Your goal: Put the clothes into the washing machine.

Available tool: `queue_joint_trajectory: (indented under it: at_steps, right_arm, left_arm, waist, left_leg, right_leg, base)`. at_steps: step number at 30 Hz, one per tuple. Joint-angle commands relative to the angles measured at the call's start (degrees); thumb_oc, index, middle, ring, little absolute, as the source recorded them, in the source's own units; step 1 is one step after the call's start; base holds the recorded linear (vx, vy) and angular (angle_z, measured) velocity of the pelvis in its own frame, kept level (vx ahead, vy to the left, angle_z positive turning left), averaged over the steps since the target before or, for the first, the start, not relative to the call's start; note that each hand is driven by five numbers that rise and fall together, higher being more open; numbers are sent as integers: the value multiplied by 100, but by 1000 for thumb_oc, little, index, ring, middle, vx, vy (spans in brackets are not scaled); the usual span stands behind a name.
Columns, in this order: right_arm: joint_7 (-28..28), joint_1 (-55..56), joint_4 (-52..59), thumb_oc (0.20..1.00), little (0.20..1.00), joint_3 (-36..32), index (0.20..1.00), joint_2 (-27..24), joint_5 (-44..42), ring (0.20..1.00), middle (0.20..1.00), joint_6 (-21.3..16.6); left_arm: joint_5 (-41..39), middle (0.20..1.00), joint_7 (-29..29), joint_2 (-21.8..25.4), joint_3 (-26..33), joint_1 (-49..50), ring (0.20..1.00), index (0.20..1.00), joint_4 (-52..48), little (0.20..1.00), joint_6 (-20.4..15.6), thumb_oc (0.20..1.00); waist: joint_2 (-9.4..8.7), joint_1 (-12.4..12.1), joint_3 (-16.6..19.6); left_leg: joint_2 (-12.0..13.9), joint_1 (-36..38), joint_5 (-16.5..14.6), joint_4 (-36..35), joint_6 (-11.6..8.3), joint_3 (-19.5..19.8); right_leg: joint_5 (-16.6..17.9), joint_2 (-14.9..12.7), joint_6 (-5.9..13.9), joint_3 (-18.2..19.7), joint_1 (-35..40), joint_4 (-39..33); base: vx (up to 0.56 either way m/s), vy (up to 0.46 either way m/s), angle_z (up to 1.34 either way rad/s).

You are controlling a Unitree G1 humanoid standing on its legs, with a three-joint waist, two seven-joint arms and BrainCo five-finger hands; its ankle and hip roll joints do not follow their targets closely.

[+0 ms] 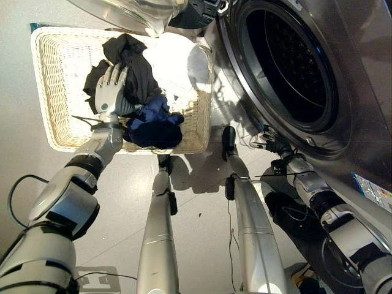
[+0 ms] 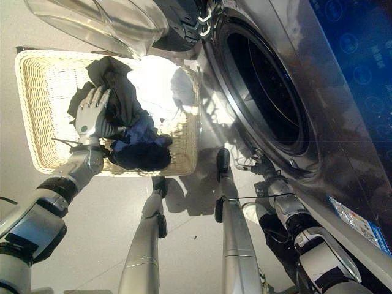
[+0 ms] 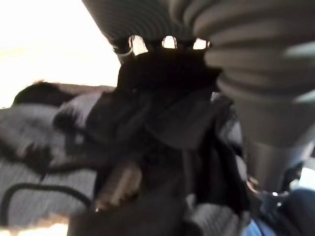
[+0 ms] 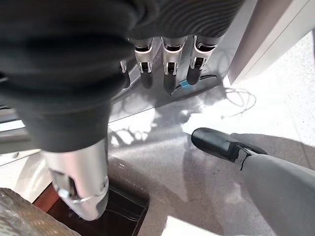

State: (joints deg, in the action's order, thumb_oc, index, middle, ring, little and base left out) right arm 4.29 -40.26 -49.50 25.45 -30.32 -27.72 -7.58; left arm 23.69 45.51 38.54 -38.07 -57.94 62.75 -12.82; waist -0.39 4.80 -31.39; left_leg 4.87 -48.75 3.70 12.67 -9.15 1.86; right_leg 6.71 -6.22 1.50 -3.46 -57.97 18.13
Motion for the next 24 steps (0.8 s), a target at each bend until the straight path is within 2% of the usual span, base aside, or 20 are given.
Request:
queue_joint_trajectory:
  at_steps: [1,7,8,9,10,24]
  right_arm:
    - [41,300,366,1000,1000,65,1000,-127,-134,1000,1000,-156]
    - [14,228,333,1000,1000,99,1000,-173,-160,1000,1000,-133]
    - [-9,189,294,1000,1000,99,1000,-174,-142,1000,1000,-129]
    - [-20,174,270,1000,1000,99,1000,-168,-138,1000,1000,-136]
    - [-37,149,229,1000,1000,115,1000,-166,-145,1000,1000,-145]
    - [-65,67,182,1000,1000,146,1000,-197,-198,1000,1000,-145]
  left_arm:
    - [262,1000,38,-34,263,-19,1000,1000,-16,1000,24,1000]
    - [175,1000,-287,-21,139,-35,1000,1000,111,1000,333,1000]
    - [138,514,-519,-18,82,-57,514,514,220,514,457,514]
    - [116,278,-532,-19,78,-58,278,278,244,278,464,278]
    - [83,200,-577,-26,78,-63,200,200,316,200,441,200]
    - [-128,200,-744,-3,64,-214,200,200,398,200,501,200]
  waist:
    - [-64,-139,160]
    - [-64,-135,160]
    - [-61,-125,160]
    - [-61,-123,160]
    - [-67,-122,160]
    - [-49,-114,160]
  left_leg:
    - [-546,-245,234,53,378,-244]
    - [-540,-281,251,59,380,-259]
    - [-545,-288,264,52,387,-271]
    - [-544,-291,271,45,389,-270]
    - [-542,-284,280,31,394,-274]
    - [-575,-305,308,26,414,-267]
  right_leg:
    - [17,481,558,-285,250,-146]
    - [23,482,558,-287,220,-140]
    - [33,496,559,-280,205,-134]
    - [40,501,558,-270,198,-134]
    - [42,512,555,-259,201,-134]
    - [69,505,555,-274,183,-158]
  base:
    - [0,0,0]
    - [0,0,0]
    - [0,0,0]
    - [25,33,0]
    - [0,0,0]
    - [0,0,0]
